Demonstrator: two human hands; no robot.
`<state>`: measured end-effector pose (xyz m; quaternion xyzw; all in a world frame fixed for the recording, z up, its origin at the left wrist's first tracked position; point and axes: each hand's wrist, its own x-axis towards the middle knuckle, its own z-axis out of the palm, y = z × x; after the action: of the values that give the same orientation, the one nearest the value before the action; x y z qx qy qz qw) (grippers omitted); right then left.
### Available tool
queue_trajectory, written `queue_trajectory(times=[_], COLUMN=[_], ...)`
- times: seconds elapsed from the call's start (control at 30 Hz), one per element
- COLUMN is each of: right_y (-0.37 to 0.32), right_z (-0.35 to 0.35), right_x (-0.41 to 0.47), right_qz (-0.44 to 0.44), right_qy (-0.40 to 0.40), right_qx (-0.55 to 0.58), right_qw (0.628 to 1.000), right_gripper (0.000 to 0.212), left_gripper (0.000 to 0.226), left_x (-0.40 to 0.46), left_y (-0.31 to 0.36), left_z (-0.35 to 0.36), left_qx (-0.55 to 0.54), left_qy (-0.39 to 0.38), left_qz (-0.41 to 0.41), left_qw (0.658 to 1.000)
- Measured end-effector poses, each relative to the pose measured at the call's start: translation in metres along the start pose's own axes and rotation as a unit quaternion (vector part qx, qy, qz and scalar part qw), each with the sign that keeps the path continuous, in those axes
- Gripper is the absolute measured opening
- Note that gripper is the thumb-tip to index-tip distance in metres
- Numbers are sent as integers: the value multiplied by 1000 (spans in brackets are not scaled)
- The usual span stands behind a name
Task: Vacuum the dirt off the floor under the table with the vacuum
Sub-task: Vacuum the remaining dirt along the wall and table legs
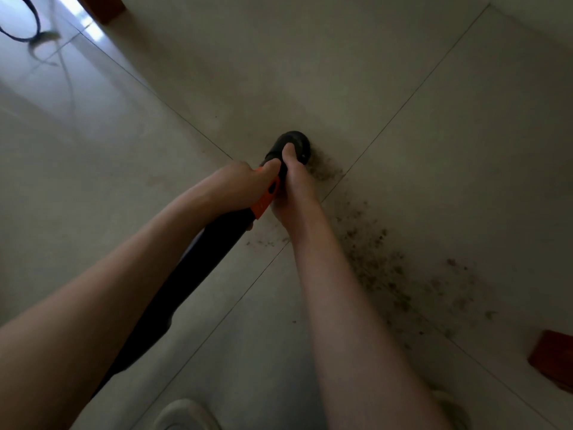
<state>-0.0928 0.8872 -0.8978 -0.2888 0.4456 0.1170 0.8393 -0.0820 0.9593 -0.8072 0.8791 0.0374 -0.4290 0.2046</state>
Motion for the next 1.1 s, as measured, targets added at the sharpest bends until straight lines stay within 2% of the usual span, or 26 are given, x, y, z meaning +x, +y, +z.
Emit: queue_trajectory(times=[0.13, 0.3, 0.47, 0.63, 0.93, 1.1], right_y=[-14, -21, 0, 16, -4, 16], right_z=[-1, 9, 20, 33, 26, 16], right_x=[0, 3, -9, -10, 15, 1], right_qz=[-18, -22, 12, 58, 24, 15], right_qy=[12, 11, -3, -45, -19, -16], right_qx=[12, -3, -26, -21, 4, -25], right_qw=[1000, 1000, 1000, 997, 1000, 999], right_gripper=[54, 61, 51, 50, 62, 54], left_gripper=[61, 60, 60, 61, 59, 60], left_x=[7, 15, 8, 3, 14, 4], left_y=[10, 14, -13, -29, 2, -18], left_z=[1, -4, -10, -22, -14, -6], left_qx=[16, 3, 2, 32, -3, 1], left_qy=[12, 22, 26, 43, 37, 22], left_qz=[17, 17, -30, -57, -21, -32], left_qw=[1000, 1000, 999, 997, 999, 999])
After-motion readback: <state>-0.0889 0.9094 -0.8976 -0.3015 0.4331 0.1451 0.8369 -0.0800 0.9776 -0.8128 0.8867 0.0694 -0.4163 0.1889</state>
